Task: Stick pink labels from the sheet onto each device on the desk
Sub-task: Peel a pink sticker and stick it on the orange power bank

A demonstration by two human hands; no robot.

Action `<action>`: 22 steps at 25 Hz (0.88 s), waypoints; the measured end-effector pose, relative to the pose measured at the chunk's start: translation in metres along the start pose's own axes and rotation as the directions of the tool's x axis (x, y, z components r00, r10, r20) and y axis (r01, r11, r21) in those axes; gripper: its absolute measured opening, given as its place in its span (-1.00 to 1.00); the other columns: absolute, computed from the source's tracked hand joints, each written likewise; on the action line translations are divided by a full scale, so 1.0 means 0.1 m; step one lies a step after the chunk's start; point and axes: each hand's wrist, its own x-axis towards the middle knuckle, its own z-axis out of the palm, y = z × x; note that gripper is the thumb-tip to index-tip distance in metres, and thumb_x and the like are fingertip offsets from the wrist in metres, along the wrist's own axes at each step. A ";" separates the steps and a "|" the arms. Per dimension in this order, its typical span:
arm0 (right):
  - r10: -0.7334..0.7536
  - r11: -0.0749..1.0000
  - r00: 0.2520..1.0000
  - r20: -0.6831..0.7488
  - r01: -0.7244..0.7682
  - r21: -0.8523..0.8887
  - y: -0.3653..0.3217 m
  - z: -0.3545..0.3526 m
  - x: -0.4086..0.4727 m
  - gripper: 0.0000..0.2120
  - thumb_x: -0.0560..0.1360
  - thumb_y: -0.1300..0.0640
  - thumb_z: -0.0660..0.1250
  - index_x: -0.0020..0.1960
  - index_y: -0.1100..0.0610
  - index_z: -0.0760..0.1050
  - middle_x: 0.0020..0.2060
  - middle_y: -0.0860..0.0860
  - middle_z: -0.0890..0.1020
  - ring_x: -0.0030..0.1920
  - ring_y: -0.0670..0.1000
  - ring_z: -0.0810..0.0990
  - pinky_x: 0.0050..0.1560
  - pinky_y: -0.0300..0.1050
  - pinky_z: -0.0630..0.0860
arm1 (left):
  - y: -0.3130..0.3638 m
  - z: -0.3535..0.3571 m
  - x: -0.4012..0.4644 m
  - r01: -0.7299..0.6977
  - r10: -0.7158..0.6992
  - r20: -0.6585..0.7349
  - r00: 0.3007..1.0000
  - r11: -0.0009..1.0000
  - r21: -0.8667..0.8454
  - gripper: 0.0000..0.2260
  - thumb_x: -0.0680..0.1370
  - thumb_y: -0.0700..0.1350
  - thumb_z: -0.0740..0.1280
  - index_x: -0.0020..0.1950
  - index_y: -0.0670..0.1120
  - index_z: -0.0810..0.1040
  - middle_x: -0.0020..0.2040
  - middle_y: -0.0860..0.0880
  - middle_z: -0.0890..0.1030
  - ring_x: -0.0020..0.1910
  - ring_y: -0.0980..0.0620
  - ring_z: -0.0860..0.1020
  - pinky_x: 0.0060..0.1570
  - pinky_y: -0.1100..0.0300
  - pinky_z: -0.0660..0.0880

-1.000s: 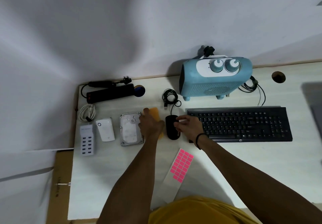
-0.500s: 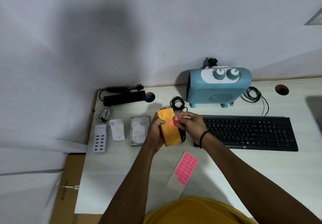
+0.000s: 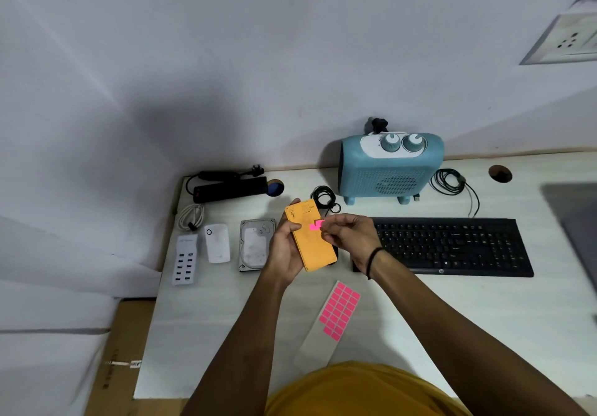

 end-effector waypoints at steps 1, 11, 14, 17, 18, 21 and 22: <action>-0.001 0.999 1.000 -0.025 0.000 -0.035 0.02 0.01 -0.02 -0.88 0.41 0.31 0.52 -0.06 0.27 0.67 -0.13 0.19 0.73 -0.18 0.04 0.68 -0.14 -0.18 0.62 | 0.00 0.01 -0.02 0.002 -0.002 0.003 1.000 1.000 0.003 -0.52 0.60 -0.27 0.08 0.44 0.08 0.48 0.33 -0.18 0.60 0.21 -0.19 0.59 0.14 -0.13 0.53; -0.112 0.907 0.979 -0.168 0.032 -0.420 -0.05 0.15 -0.10 -0.89 0.30 0.10 0.63 -0.26 0.07 0.72 -0.34 0.02 0.73 -0.37 -0.07 0.70 -0.16 -0.17 0.68 | 0.03 0.06 -0.10 -0.009 0.010 -0.004 1.000 0.998 0.057 -0.47 0.57 -0.30 0.07 0.48 0.05 0.46 0.38 -0.20 0.56 0.25 -0.20 0.57 0.13 -0.13 0.56; -0.133 0.878 0.970 -0.201 0.021 -0.478 -0.06 0.19 -0.07 -0.87 0.27 0.06 0.63 -0.31 0.04 0.70 -0.38 -0.03 0.72 -0.31 -0.06 0.72 -0.06 -0.10 0.68 | 0.03 0.07 -0.10 -0.012 0.013 -0.013 1.000 0.998 0.067 -0.47 0.58 -0.30 0.07 0.49 0.04 0.45 0.39 -0.21 0.55 0.27 -0.23 0.55 0.19 -0.17 0.53; -0.121 0.884 0.963 -0.240 -0.006 -0.468 -0.07 0.19 -0.05 -0.75 0.18 -0.04 0.67 -0.31 0.07 0.69 -0.37 -0.03 0.72 -0.30 -0.06 0.72 -0.07 -0.09 0.68 | 0.06 0.05 -0.09 -0.006 0.008 -0.023 1.000 0.998 0.065 -0.49 0.59 -0.29 0.08 0.49 0.04 0.44 0.37 -0.19 0.57 0.24 -0.23 0.56 0.17 -0.19 0.54; -0.122 0.883 0.959 -0.254 -0.012 -0.470 -0.07 0.18 -0.04 -0.68 0.14 -0.10 0.68 -0.30 0.07 0.68 -0.35 -0.04 0.72 -0.26 -0.06 0.71 -0.08 -0.11 0.67 | 0.08 0.04 -0.09 -0.007 0.008 -0.022 1.000 0.998 0.068 -0.51 0.60 -0.29 0.09 0.47 0.04 0.46 0.34 -0.17 0.58 0.23 -0.23 0.57 0.17 -0.21 0.53; -0.132 0.883 0.962 -0.240 0.005 -0.469 -0.07 0.11 -0.02 -0.61 0.11 -0.16 0.68 -0.25 0.08 0.70 -0.29 -0.06 0.72 -0.21 -0.09 0.70 -0.05 -0.13 0.66 | 0.12 0.05 -0.08 -0.054 0.048 0.036 0.998 0.980 0.190 -0.58 0.59 -0.37 0.20 0.31 0.03 0.56 0.20 -0.16 0.67 0.15 -0.20 0.63 0.12 -0.19 0.57; -0.138 0.885 0.963 -0.231 0.015 -0.465 -0.06 0.10 -0.01 -0.64 0.14 -0.14 0.67 -0.23 0.08 0.71 -0.29 -0.06 0.72 -0.21 -0.09 0.70 -0.03 -0.13 0.67 | 0.12 0.05 -0.08 -0.072 0.061 0.050 0.997 0.965 0.253 -0.59 0.57 -0.39 0.28 0.26 0.04 0.58 0.16 -0.16 0.69 0.12 -0.18 0.65 0.09 -0.17 0.59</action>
